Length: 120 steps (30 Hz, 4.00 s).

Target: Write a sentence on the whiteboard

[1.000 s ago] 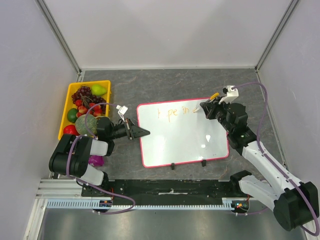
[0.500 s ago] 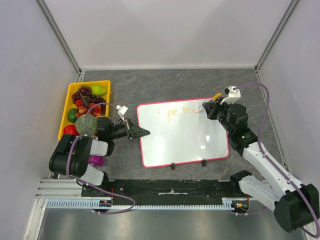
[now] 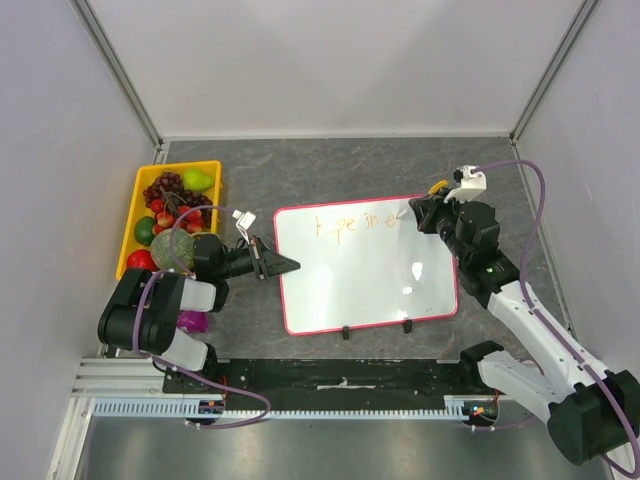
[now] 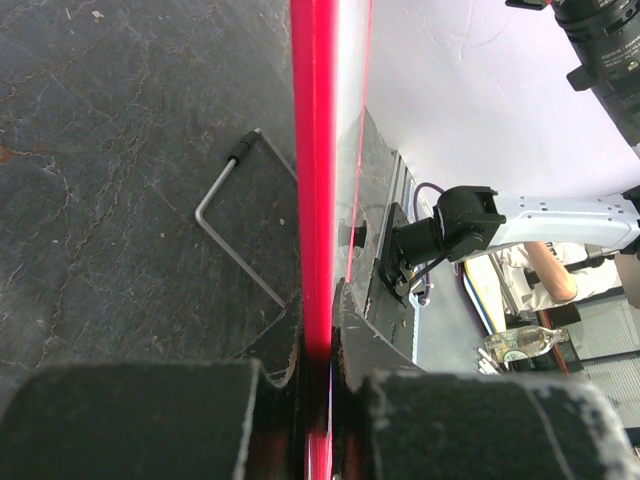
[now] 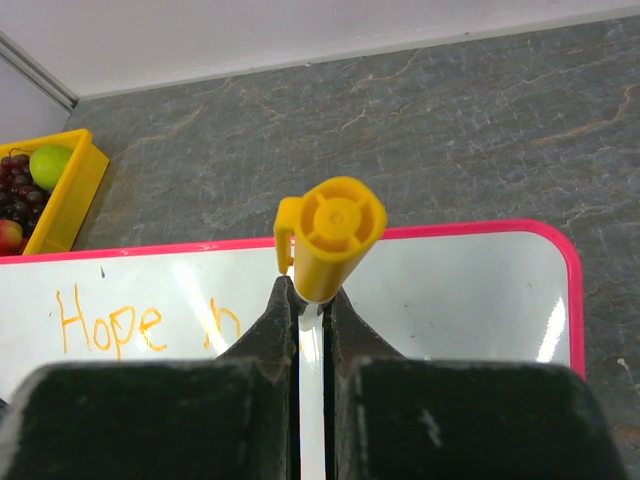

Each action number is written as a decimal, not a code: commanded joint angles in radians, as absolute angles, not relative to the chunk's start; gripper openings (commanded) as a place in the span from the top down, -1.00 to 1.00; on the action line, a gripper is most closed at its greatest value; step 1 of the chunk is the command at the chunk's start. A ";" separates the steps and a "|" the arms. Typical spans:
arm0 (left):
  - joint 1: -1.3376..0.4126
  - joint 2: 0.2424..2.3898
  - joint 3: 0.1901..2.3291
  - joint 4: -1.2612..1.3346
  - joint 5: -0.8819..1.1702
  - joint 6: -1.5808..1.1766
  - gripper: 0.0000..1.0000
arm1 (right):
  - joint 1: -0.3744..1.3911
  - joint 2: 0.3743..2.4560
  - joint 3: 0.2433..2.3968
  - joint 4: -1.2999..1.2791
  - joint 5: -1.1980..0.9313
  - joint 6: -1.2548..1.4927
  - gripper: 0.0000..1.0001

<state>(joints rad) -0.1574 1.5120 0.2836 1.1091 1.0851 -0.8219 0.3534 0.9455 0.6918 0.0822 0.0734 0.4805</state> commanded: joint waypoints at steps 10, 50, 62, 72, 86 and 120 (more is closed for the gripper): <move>-0.160 1.523 0.285 1.066 1.011 -0.660 0.96 | 0.350 0.982 0.735 0.123 0.110 0.468 1.00; -0.160 1.526 0.288 1.066 1.012 -0.660 0.96 | 0.350 0.922 0.614 0.066 0.098 0.442 1.00; -0.160 1.523 0.287 1.065 1.012 -0.660 0.96 | 0.350 0.948 0.673 0.067 0.155 0.443 1.00; -0.160 1.523 0.287 1.065 1.012 -0.660 0.96 | 0.351 0.972 0.722 0.068 0.187 0.448 1.00; -0.160 1.523 0.285 1.063 1.011 -0.658 0.96 | 0.350 0.971 0.758 0.069 0.164 0.457 1.00; -0.161 1.522 0.285 1.063 1.011 -0.660 0.96 | 0.348 0.957 0.701 0.041 0.149 0.463 1.00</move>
